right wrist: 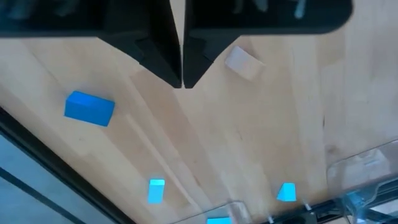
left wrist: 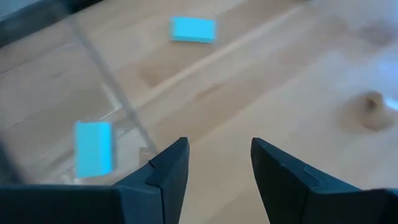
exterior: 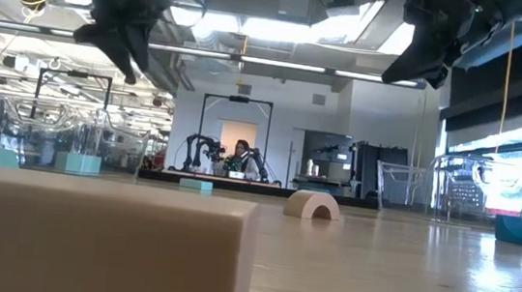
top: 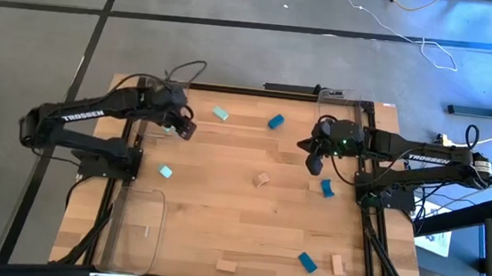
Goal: Sort & place blocks by color
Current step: Put the right blue block into the top right transparent bin
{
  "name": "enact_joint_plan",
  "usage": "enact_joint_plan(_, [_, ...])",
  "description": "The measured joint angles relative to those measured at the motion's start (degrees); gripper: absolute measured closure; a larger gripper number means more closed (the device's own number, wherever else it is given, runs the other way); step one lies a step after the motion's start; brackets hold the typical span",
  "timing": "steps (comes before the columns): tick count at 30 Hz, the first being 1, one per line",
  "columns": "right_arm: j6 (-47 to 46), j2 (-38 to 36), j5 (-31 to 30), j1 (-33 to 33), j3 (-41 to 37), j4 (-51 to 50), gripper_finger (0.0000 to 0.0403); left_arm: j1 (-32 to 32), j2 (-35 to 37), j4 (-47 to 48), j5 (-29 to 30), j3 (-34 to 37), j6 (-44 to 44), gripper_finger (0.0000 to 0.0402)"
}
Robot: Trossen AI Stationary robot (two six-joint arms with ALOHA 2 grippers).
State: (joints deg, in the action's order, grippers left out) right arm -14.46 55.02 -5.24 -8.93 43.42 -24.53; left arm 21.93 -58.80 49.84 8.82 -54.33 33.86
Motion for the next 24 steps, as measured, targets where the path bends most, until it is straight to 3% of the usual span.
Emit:
enact_joint_plan(8, [0.0,0.0,2.6,0.0,0.0,-1.1,0.0349,-10.7,0.0,-3.8,-1.1,0.0,-2.9,0.0236])
enact_joint_plan(18, [0.5,0.0,2.3,0.0,0.0,-1.1,0.0263,-17.6,0.0,-4.3,-0.8,0.0,2.0,0.0236])
enact_joint_plan(24, [13.8,0.0,2.4,0.2,0.0,-1.1,0.0217,-20.3,0.0,-4.3,0.1,0.0,2.0,0.0236])
